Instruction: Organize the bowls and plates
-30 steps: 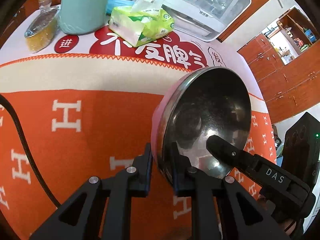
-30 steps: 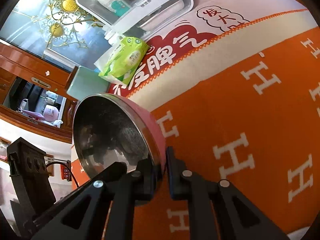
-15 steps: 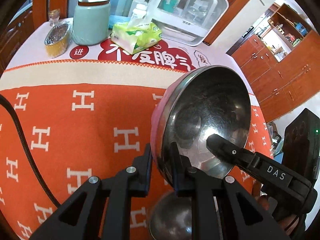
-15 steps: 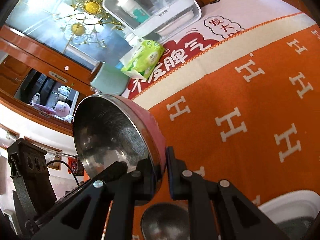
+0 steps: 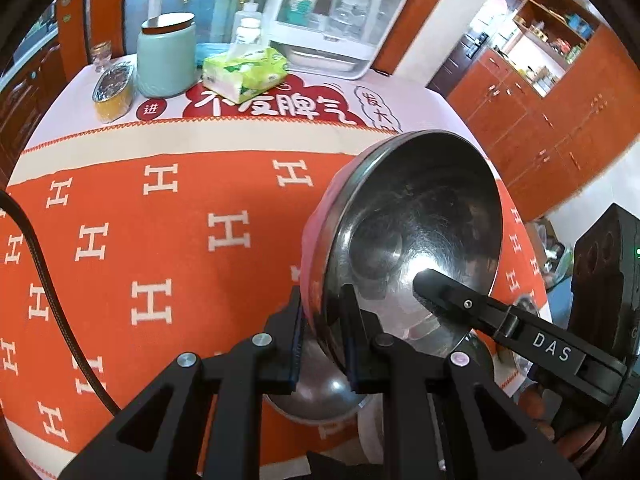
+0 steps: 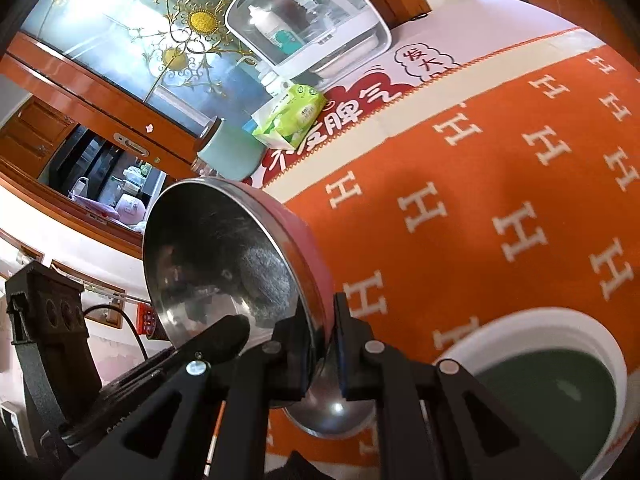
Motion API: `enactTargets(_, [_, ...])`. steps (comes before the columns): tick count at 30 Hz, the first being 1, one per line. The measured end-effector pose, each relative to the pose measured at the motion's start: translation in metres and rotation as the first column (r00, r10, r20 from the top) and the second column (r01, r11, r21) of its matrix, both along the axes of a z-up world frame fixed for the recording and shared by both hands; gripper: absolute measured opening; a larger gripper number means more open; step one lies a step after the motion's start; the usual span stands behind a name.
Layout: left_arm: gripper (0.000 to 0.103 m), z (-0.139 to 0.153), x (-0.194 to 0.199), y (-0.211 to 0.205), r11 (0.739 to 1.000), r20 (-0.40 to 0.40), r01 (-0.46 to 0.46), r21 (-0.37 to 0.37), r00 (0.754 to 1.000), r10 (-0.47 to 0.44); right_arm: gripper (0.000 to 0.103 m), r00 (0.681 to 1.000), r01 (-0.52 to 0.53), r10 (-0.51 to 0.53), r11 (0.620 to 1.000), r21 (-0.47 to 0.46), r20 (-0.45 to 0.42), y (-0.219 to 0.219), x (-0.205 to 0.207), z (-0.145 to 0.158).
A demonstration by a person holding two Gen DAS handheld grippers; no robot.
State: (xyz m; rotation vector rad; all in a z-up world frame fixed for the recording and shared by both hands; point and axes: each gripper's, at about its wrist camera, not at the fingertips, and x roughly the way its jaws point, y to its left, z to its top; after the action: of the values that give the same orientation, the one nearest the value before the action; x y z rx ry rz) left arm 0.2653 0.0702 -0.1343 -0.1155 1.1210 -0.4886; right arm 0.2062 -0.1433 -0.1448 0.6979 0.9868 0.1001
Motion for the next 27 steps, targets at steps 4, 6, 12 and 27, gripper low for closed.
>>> enactTargets(4, [0.015, 0.004, -0.017, -0.01, 1.0, -0.004, 0.029, 0.001, 1.0, -0.029, 0.01, 1.0, 0.006, -0.006, 1.0, -0.021, -0.009, -0.007, -0.021, 0.005])
enactTargets(6, [0.015, 0.006, -0.024, -0.017, 0.999, -0.005, 0.047, 0.0, 0.999, -0.047, 0.01, 1.0, 0.013, -0.013, 0.999, -0.03, -0.011, -0.013, -0.031, 0.007])
enactTargets(12, [0.015, 0.012, -0.045, -0.043, 0.995, -0.002, 0.104, -0.016, 0.995, -0.104, 0.01, 0.999, 0.046, -0.047, 0.997, -0.065, -0.007, -0.032, -0.057, 0.018])
enactTargets(27, [0.016, 0.017, -0.094, -0.126, 0.983, -0.021, 0.183, -0.025, 0.983, -0.183, 0.011, 0.994, 0.104, -0.107, 0.991, -0.087, -0.037, -0.102, -0.113, 0.025])
